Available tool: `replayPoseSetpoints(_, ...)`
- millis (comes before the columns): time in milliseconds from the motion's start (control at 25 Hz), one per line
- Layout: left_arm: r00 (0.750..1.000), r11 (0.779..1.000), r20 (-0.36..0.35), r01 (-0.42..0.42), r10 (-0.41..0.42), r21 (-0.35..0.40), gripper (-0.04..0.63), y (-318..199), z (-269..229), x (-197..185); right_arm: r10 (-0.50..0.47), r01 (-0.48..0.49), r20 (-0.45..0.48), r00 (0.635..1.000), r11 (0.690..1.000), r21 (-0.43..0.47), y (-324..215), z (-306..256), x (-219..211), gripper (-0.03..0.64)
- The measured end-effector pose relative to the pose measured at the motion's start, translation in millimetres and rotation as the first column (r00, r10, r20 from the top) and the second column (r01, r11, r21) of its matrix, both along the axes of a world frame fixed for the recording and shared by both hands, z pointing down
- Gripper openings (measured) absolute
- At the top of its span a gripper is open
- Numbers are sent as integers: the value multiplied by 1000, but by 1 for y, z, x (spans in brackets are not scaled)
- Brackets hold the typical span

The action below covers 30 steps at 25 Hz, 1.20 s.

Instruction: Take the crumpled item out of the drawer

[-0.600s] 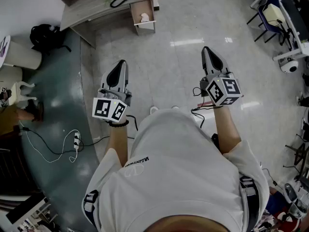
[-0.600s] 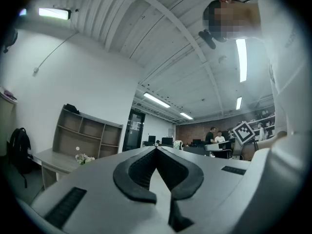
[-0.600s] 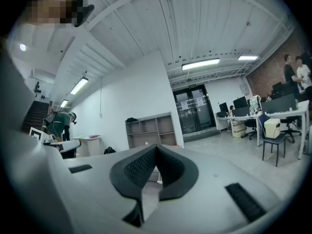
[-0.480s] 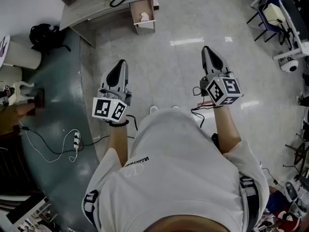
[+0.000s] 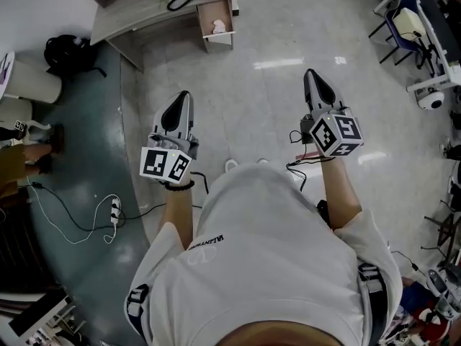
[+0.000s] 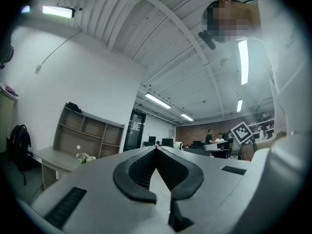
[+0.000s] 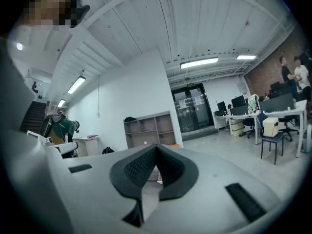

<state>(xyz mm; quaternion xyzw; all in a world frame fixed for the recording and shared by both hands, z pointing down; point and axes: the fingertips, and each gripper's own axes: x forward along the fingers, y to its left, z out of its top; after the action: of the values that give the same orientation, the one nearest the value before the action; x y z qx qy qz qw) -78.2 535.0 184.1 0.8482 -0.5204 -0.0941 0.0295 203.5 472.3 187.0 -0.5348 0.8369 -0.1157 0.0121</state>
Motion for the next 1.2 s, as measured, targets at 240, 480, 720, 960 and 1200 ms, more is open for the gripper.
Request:
replayPoseSetpoints(240,1000,1000,-11,-10,10,-13,0,1,13,-23,18,-17,-25,1000,999,37,-3,-13,-19,2)
replayPoseSetpoints(480,999,998,-13,-35,34,-46,0,2,30,-36,61,-61,-16,998,998,28,3,-10,-28,2)
replayPoseSetpoints(720,998,997,-19,-55,54,-54,0,-17,37,-42,58,-57,-23,998,998,23,-10,-6,-39,2)
replayPoseSetpoints(960,999,999,-7,-32,32,-40,0,-40,30,-45,62,-62,-19,998,998,20,-37,0,-34,2)
replayPoseSetpoints(1200,999,998,16,-32,33,-48,0,-83,31,-39,42,-42,-14,999,999,5,-87,12,-38,2)
